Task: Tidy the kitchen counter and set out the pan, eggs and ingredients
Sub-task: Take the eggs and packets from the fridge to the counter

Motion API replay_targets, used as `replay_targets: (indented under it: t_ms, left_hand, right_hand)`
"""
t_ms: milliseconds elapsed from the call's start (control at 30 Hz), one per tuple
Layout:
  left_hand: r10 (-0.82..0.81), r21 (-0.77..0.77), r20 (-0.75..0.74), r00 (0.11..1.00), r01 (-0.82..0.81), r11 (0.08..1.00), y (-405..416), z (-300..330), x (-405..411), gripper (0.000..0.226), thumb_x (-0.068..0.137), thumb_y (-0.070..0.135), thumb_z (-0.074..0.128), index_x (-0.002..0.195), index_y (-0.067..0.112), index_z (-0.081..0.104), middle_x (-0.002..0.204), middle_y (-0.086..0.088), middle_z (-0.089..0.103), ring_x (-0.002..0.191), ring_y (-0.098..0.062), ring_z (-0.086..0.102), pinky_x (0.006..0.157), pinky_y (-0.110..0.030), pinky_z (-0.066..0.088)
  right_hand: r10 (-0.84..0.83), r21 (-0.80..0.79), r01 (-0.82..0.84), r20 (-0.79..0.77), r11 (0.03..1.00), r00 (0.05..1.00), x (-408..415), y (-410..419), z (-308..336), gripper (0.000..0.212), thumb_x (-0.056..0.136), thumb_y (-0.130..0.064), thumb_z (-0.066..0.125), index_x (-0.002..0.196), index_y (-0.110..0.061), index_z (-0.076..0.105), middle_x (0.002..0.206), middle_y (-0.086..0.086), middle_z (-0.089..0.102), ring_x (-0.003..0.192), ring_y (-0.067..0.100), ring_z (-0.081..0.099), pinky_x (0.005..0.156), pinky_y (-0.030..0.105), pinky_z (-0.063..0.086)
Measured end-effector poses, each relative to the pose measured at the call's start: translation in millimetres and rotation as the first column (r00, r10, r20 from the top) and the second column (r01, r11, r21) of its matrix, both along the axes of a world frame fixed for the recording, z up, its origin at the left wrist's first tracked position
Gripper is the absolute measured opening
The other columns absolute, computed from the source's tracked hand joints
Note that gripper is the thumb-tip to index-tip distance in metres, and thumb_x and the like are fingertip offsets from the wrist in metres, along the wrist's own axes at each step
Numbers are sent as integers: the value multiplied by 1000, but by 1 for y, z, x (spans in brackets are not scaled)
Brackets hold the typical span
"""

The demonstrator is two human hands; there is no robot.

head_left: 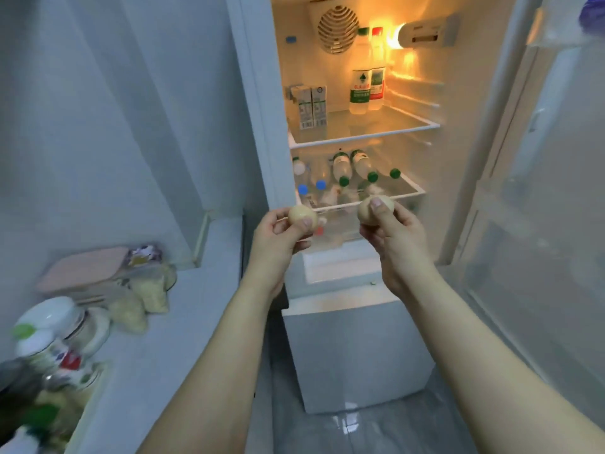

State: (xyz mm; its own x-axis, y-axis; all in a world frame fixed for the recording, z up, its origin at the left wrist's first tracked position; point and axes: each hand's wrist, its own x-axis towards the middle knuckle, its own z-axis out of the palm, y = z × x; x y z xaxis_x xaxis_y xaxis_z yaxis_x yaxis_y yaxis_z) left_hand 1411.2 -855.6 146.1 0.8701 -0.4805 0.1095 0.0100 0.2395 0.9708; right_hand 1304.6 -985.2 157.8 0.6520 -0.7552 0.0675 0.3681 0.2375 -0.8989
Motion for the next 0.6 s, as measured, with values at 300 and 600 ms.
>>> replay_targets:
  t_ms: [300, 600]
  left_hand:
    - [443, 176, -135, 886, -419, 891, 117, -50, -53, 21, 87, 4, 65, 105, 10, 56, 101, -9, 67, 79, -16, 65, 67, -23, 54]
    - [766, 252, -221, 604, -723, 643, 217, -93, -148, 26, 86, 11, 69, 110, 13, 58, 104, -9, 67, 80, -15, 66, 78, -31, 56]
  right_hand:
    - [302, 167, -282, -105, 945, 948, 24, 84, -52, 32, 91, -16, 63, 120, -4, 55, 105, 9, 64, 86, 16, 62, 70, 22, 53]
    - [675, 189, -649, -241, 737, 697, -9, 195, -103, 34, 89, -27, 65, 118, -9, 57, 100, 2, 64, 78, 9, 59, 70, 21, 50]
